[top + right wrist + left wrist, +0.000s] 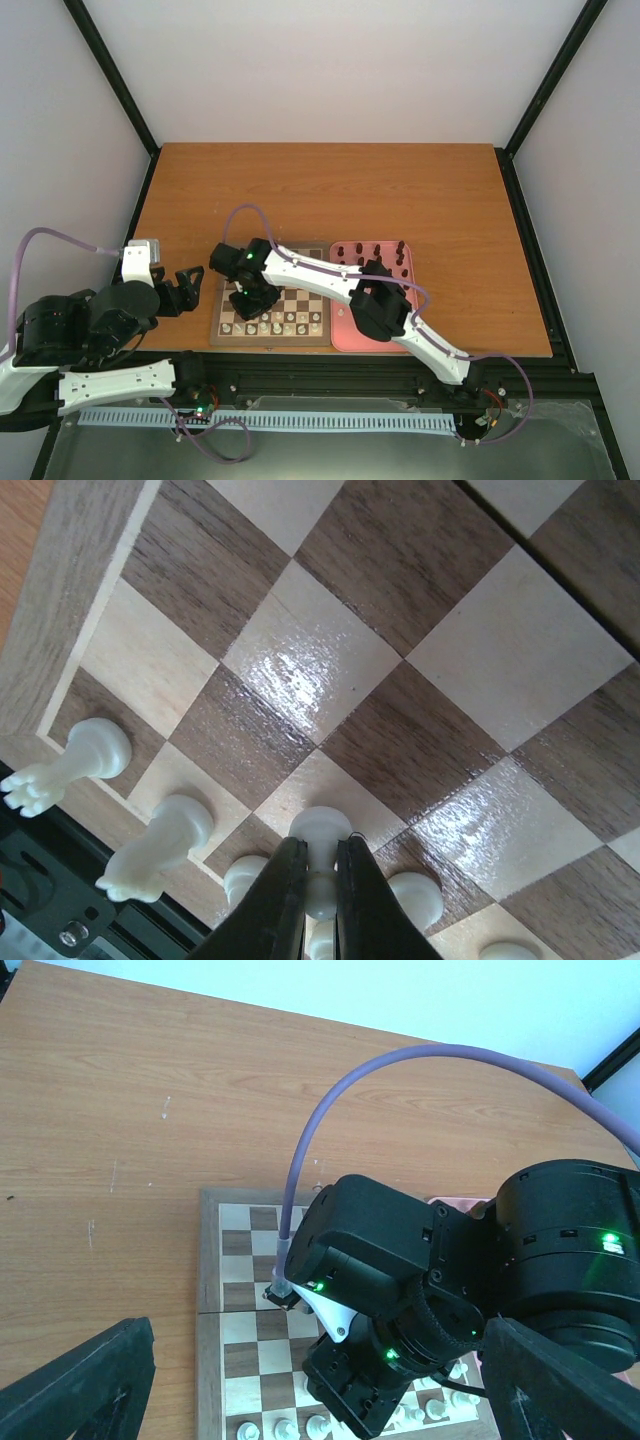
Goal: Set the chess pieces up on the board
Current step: Place the chess piece on the chessboard.
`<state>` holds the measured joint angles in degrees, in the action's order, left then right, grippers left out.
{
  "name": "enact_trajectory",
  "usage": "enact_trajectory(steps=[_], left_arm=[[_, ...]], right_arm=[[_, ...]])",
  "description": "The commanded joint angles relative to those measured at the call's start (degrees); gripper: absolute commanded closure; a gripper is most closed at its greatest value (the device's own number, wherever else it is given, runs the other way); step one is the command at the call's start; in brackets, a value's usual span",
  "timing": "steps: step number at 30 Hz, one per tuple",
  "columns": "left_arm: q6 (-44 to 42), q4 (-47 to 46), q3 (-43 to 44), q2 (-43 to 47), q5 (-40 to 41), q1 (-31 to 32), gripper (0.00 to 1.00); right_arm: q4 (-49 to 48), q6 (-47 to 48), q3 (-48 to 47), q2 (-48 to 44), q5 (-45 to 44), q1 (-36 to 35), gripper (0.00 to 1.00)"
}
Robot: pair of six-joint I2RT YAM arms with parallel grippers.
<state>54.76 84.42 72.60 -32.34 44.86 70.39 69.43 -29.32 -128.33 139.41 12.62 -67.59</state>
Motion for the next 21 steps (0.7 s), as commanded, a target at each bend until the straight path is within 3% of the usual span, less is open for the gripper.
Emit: enact_trajectory(steps=[1, 7, 13, 21], left_arm=[[0.18, 0.01, 0.13, 0.70, 1.11, -0.34, 0.00], [0.15, -0.26, -0.33, 0.78, 1.36, -0.34, 0.00], [0.10, -0.61, -0.79, 0.61, 1.38, -0.34, 0.00], [-0.07, -1.15, -1.12, 0.43, 1.39, -0.34, 0.00]], right_arm=[[1.36, 0.91, -1.64, 2.00, -0.21, -0.26, 0.95], [1.37, 1.15, -2.03, 2.18, -0.49, -0.22, 0.92], [0.67, 1.62, -3.24, 1.35, -1.72, -0.17, 0.79], [-1.35, 2.99, -6.45, -0.98, -1.76, 0.67, 0.75]])
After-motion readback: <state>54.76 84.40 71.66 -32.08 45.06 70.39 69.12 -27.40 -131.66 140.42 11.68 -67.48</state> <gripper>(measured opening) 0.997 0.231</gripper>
